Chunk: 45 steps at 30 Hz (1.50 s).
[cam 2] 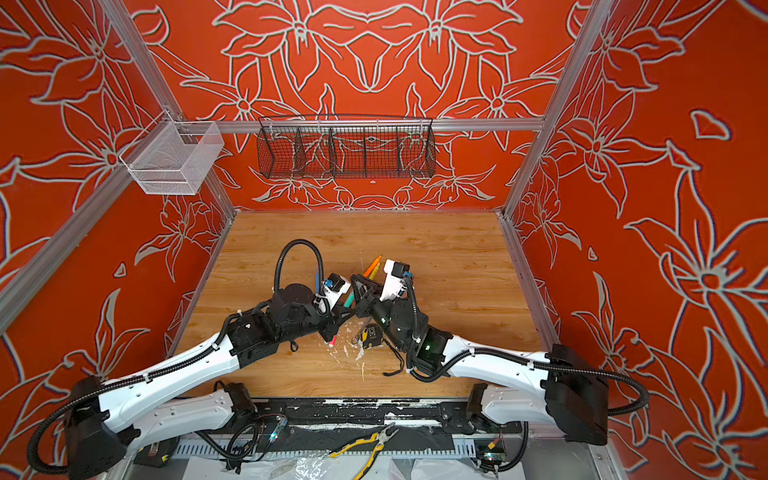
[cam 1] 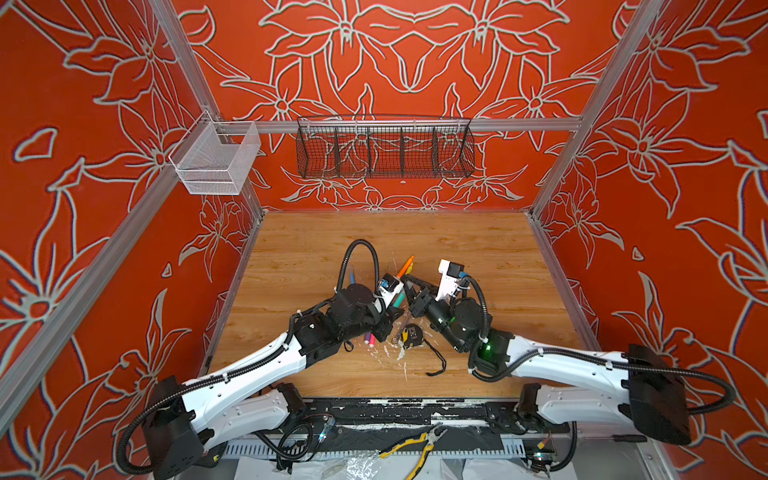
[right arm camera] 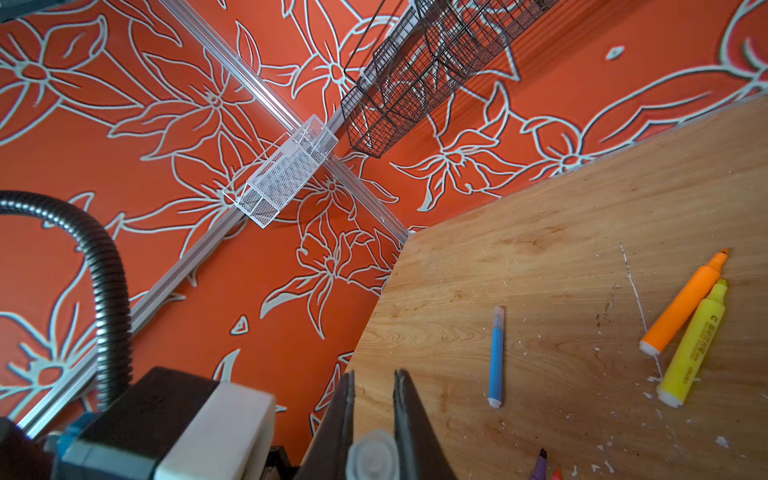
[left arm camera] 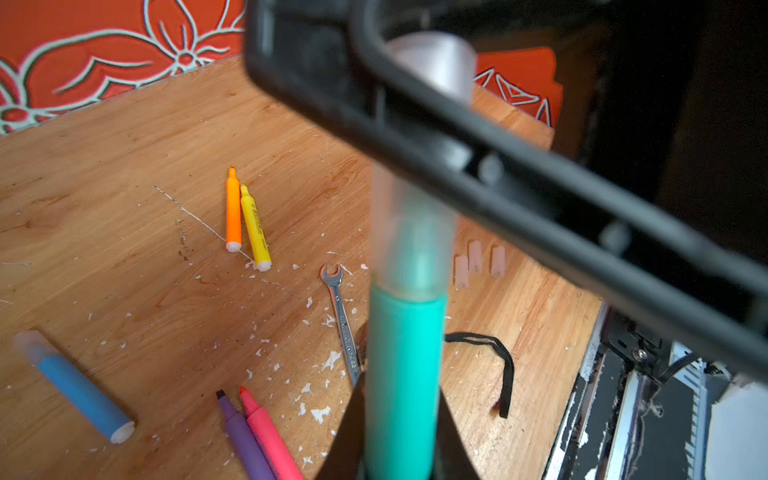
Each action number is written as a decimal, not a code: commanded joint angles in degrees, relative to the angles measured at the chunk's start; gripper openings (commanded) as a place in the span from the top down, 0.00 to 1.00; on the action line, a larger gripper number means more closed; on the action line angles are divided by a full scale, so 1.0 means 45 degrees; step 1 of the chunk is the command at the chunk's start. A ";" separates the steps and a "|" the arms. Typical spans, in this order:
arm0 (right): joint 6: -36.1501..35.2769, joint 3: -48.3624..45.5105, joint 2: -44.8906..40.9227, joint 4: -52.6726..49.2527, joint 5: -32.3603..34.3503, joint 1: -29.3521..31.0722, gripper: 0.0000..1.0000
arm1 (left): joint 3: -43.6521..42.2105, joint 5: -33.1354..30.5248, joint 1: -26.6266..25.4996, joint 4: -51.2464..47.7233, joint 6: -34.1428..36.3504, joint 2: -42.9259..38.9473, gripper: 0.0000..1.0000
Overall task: Insert the pens into the pen caps
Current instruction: 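Press the cap down onto the green highlighter with the right gripper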
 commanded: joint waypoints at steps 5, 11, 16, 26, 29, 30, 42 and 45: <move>0.0665 -0.0219 0.0545 -0.2194 -0.3883 0.1829 1.00 | 0.0421 -0.2867 0.1644 0.6188 -0.1649 -0.1041 1.00; 0.0523 -0.0034 0.0849 -0.2015 -0.4049 0.1829 1.00 | 0.2230 -0.3143 0.2196 0.5720 -0.1168 -0.0573 1.00; 0.0444 -0.0115 0.0729 -0.2074 -0.4079 0.1829 1.00 | 0.3322 -0.3241 0.2559 0.5823 -0.0851 0.0085 1.00; 0.0067 -0.0165 -0.0149 -0.3180 -0.3111 0.1734 0.89 | 0.3798 -0.2557 0.2810 0.4928 -0.1014 -0.0166 1.00; -0.0356 0.0664 -0.0885 -0.5421 -0.2038 0.1406 0.65 | 0.2902 -0.2408 0.2810 0.4245 -0.1124 -0.0359 1.00; -0.0457 0.0991 -0.1142 -0.6342 -0.1754 0.1201 0.59 | 0.2539 -0.2511 0.2809 0.3944 -0.1197 -0.0807 1.00; -0.4040 0.3258 -0.2812 -0.9235 -0.0298 -0.0243 0.21 | -0.1336 -0.5407 0.2810 -0.1166 -0.5305 -0.1580 1.00; -0.5175 0.3404 -0.2961 -0.9645 -0.0293 -0.0553 0.19 | -0.1774 -0.6233 0.2895 -0.1945 -0.6407 -0.0837 1.00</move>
